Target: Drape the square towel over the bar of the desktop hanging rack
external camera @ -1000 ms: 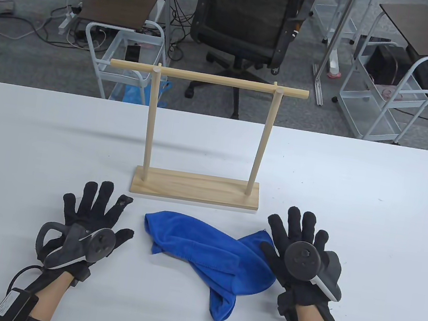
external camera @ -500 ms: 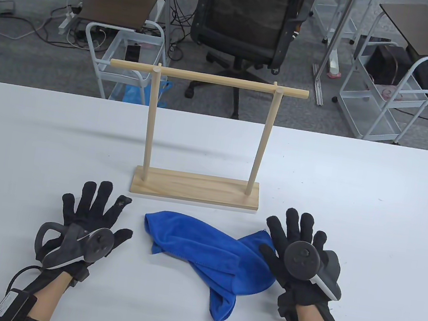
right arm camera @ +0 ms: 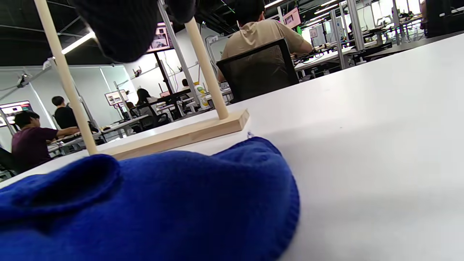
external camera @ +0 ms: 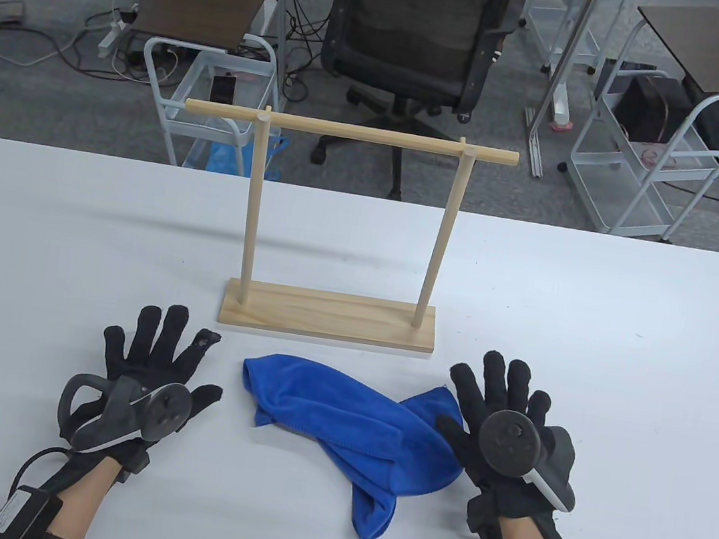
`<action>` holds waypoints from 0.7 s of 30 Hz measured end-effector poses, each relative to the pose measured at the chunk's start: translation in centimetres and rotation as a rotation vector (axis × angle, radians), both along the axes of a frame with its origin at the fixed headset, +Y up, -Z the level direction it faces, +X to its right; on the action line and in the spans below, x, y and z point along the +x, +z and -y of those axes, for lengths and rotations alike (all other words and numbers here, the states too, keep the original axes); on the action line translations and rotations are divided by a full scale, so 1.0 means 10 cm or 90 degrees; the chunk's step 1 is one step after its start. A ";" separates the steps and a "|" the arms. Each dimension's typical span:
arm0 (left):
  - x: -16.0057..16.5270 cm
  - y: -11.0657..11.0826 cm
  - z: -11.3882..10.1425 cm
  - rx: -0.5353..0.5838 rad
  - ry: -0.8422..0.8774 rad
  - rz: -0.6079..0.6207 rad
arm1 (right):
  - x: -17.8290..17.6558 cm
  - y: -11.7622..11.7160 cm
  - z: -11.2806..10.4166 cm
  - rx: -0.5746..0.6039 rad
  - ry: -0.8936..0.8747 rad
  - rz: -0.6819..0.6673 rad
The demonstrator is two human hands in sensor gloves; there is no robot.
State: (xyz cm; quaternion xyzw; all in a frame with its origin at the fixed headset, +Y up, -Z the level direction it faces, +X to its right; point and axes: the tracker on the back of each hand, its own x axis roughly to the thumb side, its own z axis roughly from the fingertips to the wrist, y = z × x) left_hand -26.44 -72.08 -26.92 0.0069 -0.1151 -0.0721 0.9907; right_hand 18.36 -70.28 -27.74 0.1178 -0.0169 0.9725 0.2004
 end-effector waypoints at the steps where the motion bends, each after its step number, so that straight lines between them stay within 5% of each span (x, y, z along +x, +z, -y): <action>1: 0.00 0.00 0.00 0.000 0.000 0.000 | -0.01 0.01 -0.01 0.003 -0.008 -0.007; 13: -0.01 0.01 0.00 -0.001 0.005 -0.002 | -0.29 0.04 0.11 -0.100 -0.027 -0.184; 21: -0.01 0.01 0.00 -0.003 0.008 0.000 | -0.48 0.00 0.29 -0.166 0.081 -0.218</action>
